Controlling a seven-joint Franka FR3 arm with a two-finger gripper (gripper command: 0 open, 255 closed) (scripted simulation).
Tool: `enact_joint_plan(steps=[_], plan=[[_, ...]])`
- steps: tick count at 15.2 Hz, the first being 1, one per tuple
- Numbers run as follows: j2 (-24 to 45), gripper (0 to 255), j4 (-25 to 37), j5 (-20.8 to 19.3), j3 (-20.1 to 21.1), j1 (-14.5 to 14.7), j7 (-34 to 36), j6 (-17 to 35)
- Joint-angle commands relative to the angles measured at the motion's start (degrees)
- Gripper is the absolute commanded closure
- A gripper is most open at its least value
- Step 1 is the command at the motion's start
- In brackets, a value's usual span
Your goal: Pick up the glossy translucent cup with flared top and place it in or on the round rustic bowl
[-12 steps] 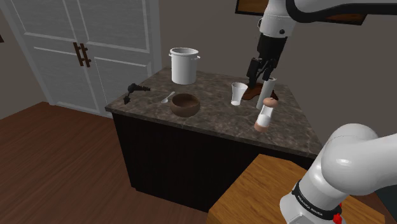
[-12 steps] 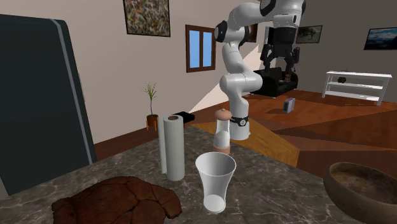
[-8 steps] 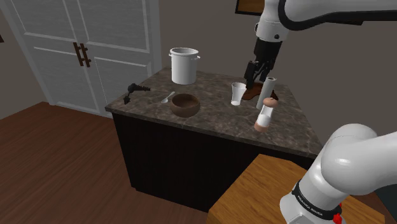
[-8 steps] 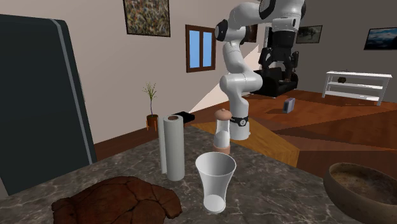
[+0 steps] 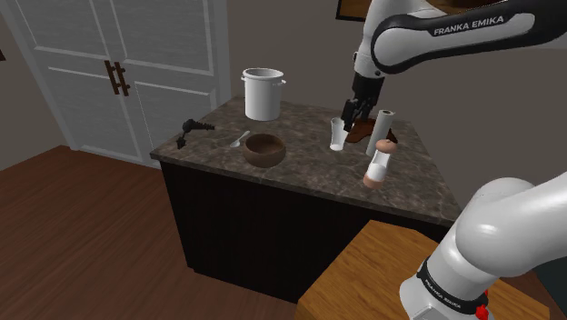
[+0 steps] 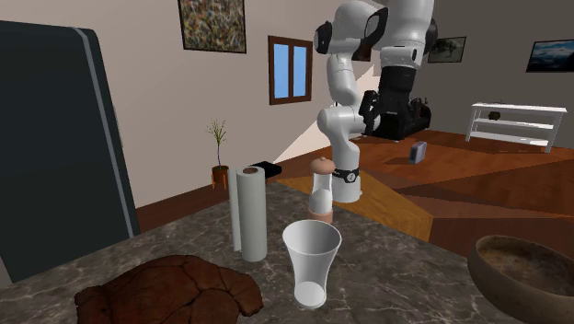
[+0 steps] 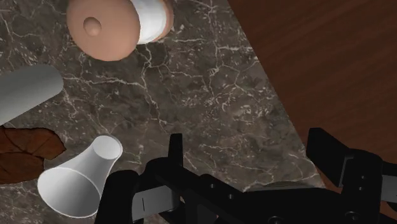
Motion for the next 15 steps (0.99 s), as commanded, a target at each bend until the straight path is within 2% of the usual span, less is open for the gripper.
enact_joint_plan(steps=[1,9,15], plan=[[3.0,0,0.1,-1.4,-1.3,-0.7,-1.2,3.8],[17.7,0,4.9,-5.1,-6.3,-2.8,-6.1,17.0],[29.7,0,11.7,-5.2,-9.4,-4.1,-10.2,25.0]])
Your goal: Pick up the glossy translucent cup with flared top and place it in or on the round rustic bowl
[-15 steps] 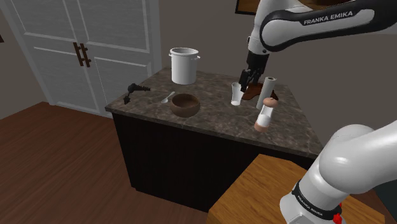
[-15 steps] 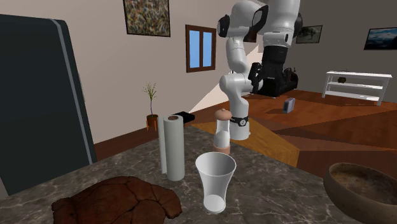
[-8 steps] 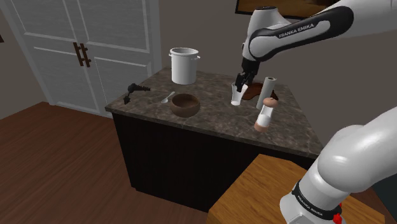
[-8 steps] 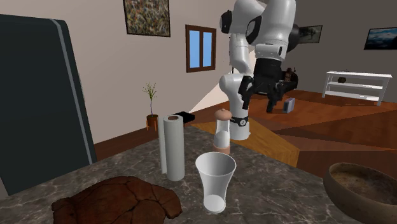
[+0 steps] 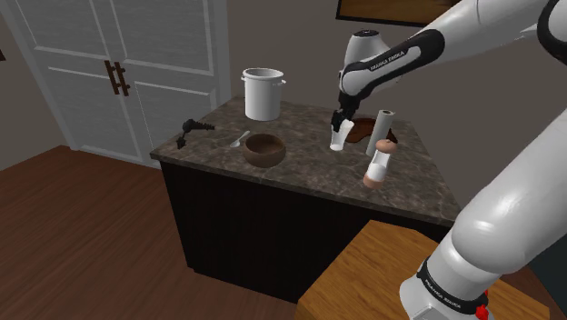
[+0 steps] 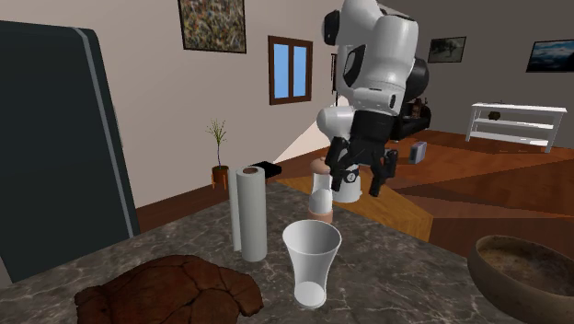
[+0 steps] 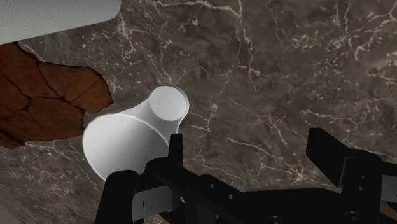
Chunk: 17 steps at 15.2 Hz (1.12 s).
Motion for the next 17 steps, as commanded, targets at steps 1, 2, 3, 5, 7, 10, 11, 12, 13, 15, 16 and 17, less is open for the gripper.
enact_joint_plan(steps=[1,2,3,5,7,10,11,12,13,15,16,17], plan=[[4.5,0,2.9,0.4,-0.9,-0.4,-1.5,2.6],[6.5,0,4.3,0.8,-1.2,-0.6,-2.3,3.7],[8.6,0,5.8,1.2,-1.6,-0.9,-3.2,4.7],[12.8,0,9.1,2.1,-2.0,-1.6,-4.9,6.5],[15.0,0,10.5,2.7,-2.1,-2.1,-5.7,7.7],[17.0,0,10.6,3.2,-2.2,-2.5,-6.0,9.6],[17.6,0,10.6,3.3,-2.2,-2.6,-6.1,10.2],[18.3,0,10.7,3.5,-2.2,-2.8,-6.2,10.8],[19.0,0,10.8,3.6,-2.2,-2.9,-6.3,11.4],[19.4,0,10.9,3.7,-2.2,-3.0,-6.4,11.8],[19.4,0,10.9,3.7,-2.2,-3.0,-6.4,11.8],[19.4,0,10.9,3.7,-2.2,-3.0,-6.4,11.8]])
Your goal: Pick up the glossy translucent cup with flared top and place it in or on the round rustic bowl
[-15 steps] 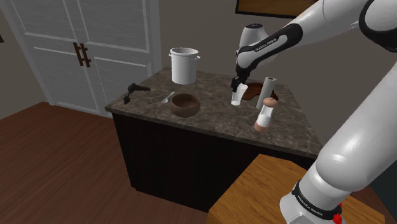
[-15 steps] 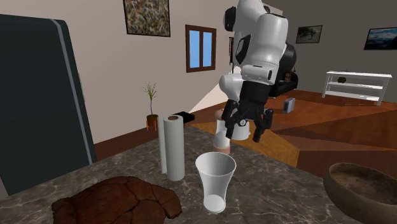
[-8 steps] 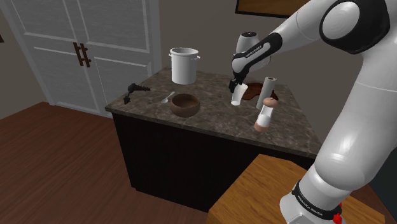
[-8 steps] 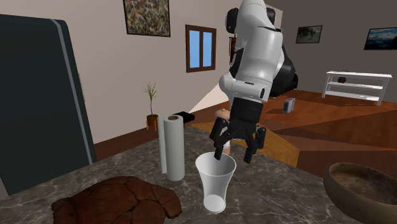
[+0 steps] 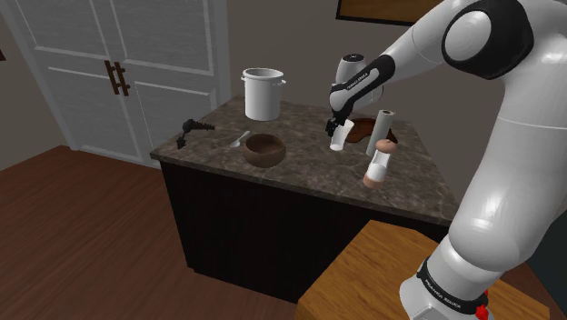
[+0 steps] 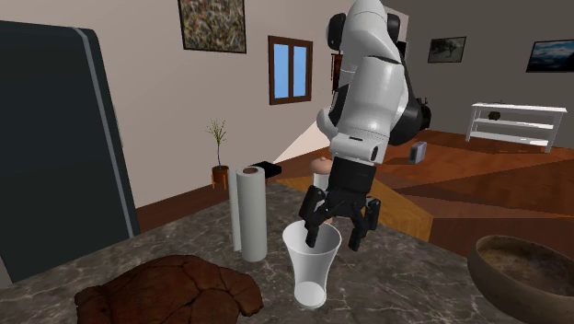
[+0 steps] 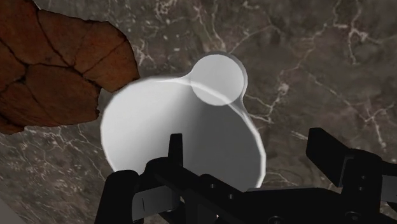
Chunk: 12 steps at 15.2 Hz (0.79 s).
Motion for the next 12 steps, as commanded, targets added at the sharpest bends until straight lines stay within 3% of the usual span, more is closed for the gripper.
enact_joint_plan(steps=[1,4,5,12], plan=[[0.1,0,0.0,0.0,0.0,0.0,0.0,0.1],[0.1,0,0.0,0.0,0.0,0.0,0.0,0.0],[0.1,255,0.0,0.0,0.0,0.0,0.0,0.0],[0.1,255,0.0,0.0,0.0,0.0,0.0,0.0]])
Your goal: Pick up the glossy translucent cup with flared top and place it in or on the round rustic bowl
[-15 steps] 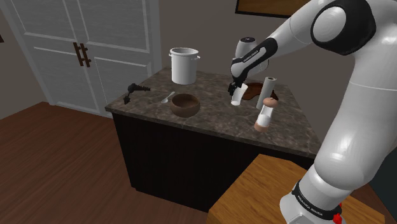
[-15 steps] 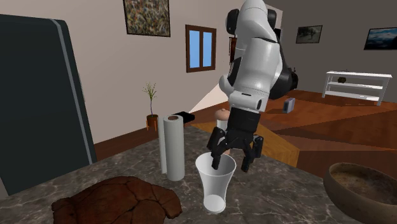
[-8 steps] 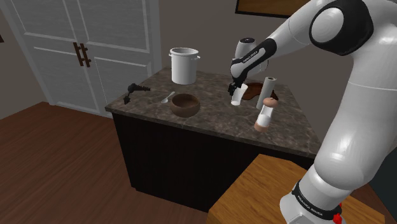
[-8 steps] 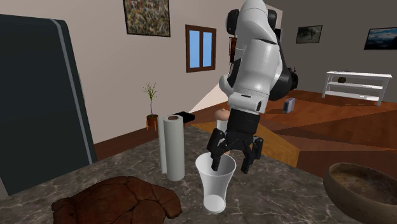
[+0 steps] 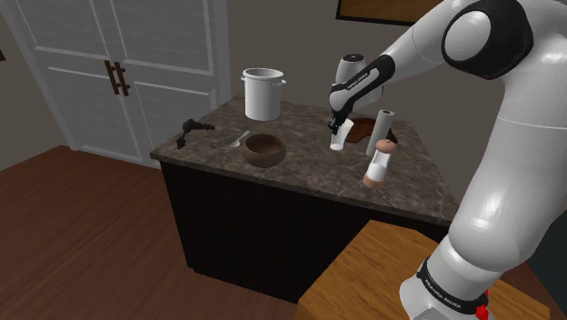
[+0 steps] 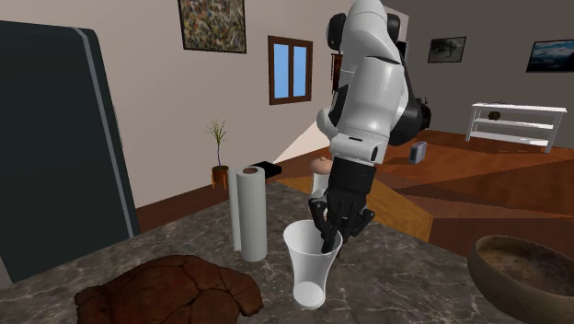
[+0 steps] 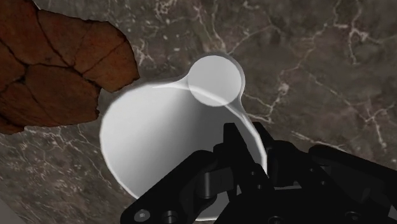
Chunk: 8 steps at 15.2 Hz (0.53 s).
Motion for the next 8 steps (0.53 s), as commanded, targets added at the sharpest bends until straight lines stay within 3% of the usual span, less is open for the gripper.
enact_joint_plan(steps=[1,8], plan=[[0.0,255,0.0,0.0,0.0,0.0,0.0,0.0],[-2.6,255,1.6,0.1,0.1,0.2,-0.8,-4.1]])
